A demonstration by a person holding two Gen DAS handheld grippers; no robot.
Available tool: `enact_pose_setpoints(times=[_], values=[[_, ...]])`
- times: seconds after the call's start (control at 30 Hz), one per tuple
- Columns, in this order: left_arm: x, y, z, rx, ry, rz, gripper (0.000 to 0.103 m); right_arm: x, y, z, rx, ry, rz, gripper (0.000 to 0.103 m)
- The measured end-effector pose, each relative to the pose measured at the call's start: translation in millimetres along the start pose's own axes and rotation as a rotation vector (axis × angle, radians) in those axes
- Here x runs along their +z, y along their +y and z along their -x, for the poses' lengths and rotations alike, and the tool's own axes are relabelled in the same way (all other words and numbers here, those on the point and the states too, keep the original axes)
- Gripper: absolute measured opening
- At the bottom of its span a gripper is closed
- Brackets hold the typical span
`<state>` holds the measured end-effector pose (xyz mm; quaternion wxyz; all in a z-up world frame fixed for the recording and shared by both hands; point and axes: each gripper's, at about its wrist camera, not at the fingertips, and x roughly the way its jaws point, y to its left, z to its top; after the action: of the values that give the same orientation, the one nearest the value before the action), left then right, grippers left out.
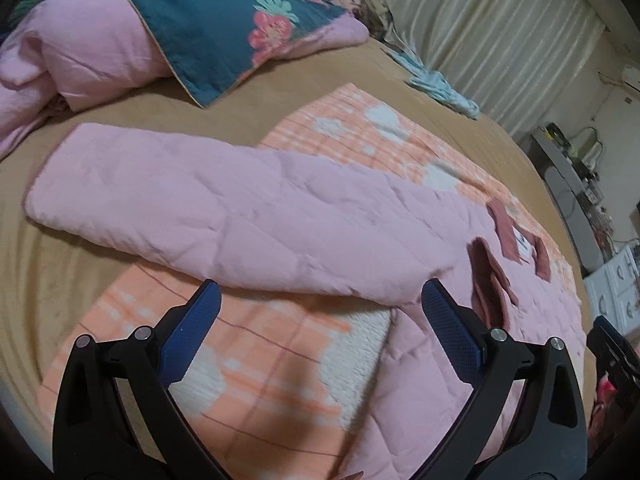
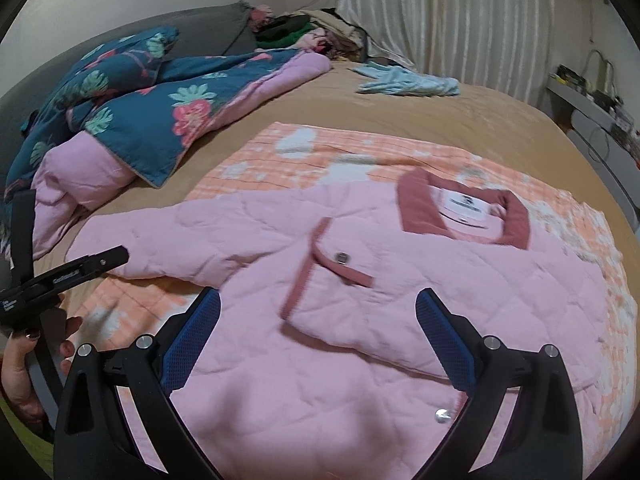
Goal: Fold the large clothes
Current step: 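Move the left tool toward the other jacket sleeve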
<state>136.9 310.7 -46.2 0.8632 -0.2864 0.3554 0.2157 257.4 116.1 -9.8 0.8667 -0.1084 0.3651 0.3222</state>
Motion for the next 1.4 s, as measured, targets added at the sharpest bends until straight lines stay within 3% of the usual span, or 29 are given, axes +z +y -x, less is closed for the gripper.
enact_pose_setpoints(times=[0.47,0.97,1.2,1.4], values=[[18,51,-3,0.070,-0.018,0.138,0.094,22,78,-26,0.075,0.019,0.124,0.098],[30,141,-18,0.134,-0.001,0.450,0.094,41,145,-62,0.140,0.069,0.213,0.098],[21,178,-37,0.080,0.003,0.650,0.094,40,150,-78,0.152,0.093,0.202,0.098],[20,198,-45,0.043,-0.062,0.738,0.094,35,136,-77,0.137,0.096,0.177,0.098]])
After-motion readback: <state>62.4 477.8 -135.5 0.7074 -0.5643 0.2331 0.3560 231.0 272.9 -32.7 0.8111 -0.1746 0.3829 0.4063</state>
